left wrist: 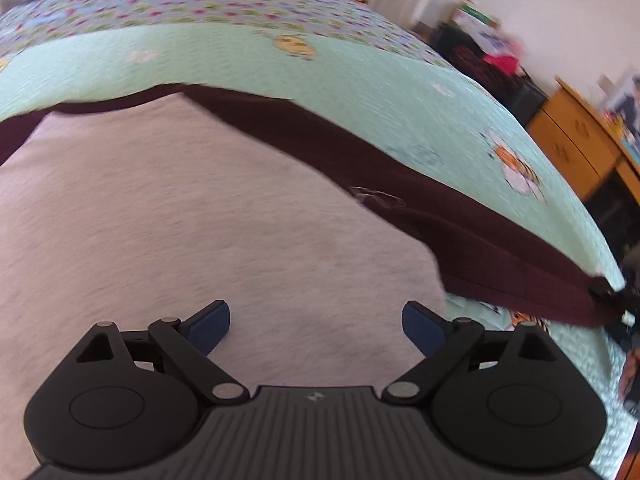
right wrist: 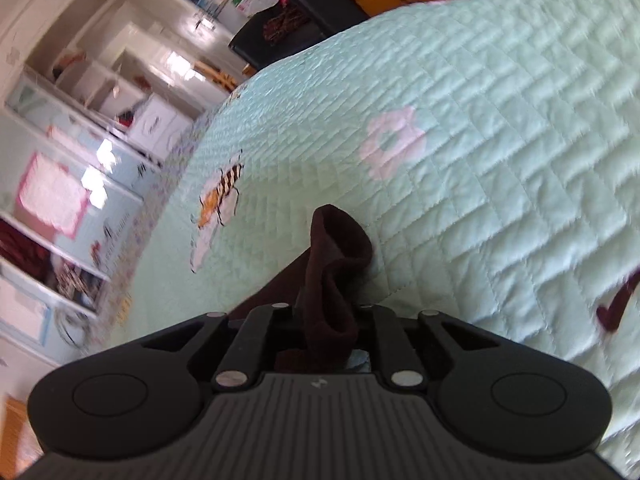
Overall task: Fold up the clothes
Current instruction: 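Grasp the maroon sleeve cuff with the right gripper and lift it, then take the maroon cuff with the left gripper while the right gripper releases it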
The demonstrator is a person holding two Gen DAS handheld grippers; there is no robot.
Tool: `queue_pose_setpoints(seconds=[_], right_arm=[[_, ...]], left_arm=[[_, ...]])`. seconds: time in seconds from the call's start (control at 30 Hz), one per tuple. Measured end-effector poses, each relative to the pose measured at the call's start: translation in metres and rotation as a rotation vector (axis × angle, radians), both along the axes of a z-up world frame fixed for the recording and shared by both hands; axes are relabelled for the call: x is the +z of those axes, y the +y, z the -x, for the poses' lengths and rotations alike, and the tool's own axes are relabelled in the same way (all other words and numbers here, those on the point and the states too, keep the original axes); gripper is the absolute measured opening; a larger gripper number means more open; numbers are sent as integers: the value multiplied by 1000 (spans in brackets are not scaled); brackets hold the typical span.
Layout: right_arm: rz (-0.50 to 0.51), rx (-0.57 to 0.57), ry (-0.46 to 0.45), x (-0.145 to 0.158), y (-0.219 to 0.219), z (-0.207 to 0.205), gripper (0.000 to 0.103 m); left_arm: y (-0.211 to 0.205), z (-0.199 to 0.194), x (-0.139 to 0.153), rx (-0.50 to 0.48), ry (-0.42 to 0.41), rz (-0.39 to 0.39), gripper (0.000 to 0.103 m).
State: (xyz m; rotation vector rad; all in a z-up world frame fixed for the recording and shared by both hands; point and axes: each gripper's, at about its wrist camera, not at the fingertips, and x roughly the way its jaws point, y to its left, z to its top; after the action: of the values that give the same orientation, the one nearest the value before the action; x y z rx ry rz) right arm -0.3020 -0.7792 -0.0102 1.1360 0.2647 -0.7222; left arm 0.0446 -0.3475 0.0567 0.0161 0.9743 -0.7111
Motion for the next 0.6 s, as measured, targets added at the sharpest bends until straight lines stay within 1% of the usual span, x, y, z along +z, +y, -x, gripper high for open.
queue_pose_setpoints(seconds=[0.07,0.13,0.17,0.2,0.23,0.27,0.33,0.43,0.47,0.6], right_arm=[[-54,-48,-94,-7,0,8,30],[-96,-78,-134,-10,-1,10,31],[-83,-68,-96,-6,-1,7,30],[-69,-58,-58,-2,-1,3,25],[-55,-48,-20,1,-1,-1,23],[-41,-38,18,5,0,-5,14],[30,-4,120,16,7,-20,13],[77,7,179,27,18,-34,13],[94,13,186,30,23,-38,13],[131,35,167,42,35,-51,13]], left_arm=[[19,-3,0,49,49,19,96],[35,-4,-2,75,101,48,96],[43,-3,-2,83,118,59,96],[49,-2,-2,86,123,63,96],[52,0,-1,84,122,63,96],[57,1,-1,79,122,63,96],[63,2,0,75,124,68,96],[69,1,-1,62,138,78,96],[70,0,0,60,142,81,96],[74,-4,0,70,172,105,96]])
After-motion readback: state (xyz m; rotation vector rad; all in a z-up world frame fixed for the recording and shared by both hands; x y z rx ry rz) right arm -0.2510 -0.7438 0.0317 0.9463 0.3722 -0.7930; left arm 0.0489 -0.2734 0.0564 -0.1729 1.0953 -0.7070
